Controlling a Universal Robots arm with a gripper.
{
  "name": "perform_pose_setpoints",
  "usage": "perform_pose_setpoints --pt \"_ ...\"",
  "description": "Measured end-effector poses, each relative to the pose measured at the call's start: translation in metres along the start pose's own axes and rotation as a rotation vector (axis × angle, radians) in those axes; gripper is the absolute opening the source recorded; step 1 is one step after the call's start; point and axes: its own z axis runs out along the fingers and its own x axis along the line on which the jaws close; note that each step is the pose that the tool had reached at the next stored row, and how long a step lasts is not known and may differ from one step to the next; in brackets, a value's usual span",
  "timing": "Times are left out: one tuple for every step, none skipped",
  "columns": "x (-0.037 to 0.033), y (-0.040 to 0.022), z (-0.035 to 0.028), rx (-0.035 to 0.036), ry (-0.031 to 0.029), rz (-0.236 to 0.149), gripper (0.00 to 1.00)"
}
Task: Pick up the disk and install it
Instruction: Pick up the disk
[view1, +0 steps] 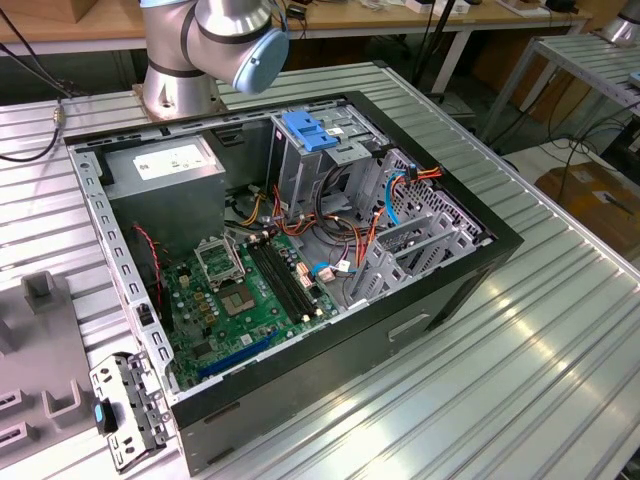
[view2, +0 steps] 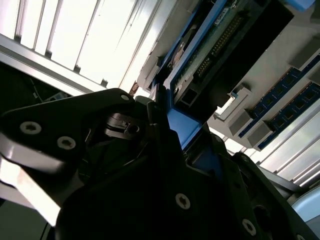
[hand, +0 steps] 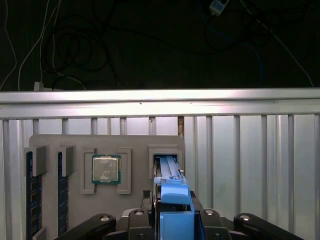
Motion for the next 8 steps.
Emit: perform_pose_setpoints --pt "0.0 0.0 -0.0001 -0.0001 0.0001 0.0 0.37" --pt "0.0 0.0 -0.0004 0.0 0.0 0.0 0.37" --pt "-0.0001 -0.0001 -0.0011 0.0 0.0 0.0 0.37" --pt "-0.0001 0.0 -0.0037 0.0001 -0.0001 0.0 0.37" --pt "-0.0003 0.0 -0.0065 0.0001 0.0 0.0 0.37" --pt "-0.0003 0.0 -0.0085 0.0 0.0 0.0 0.37" --pt "-0.0004 0.0 -0.0101 0.0 0.0 0.0 0.37" --pt "-0.0004 0.0 -0.01 0.0002 -0.0001 0.0 0.37"
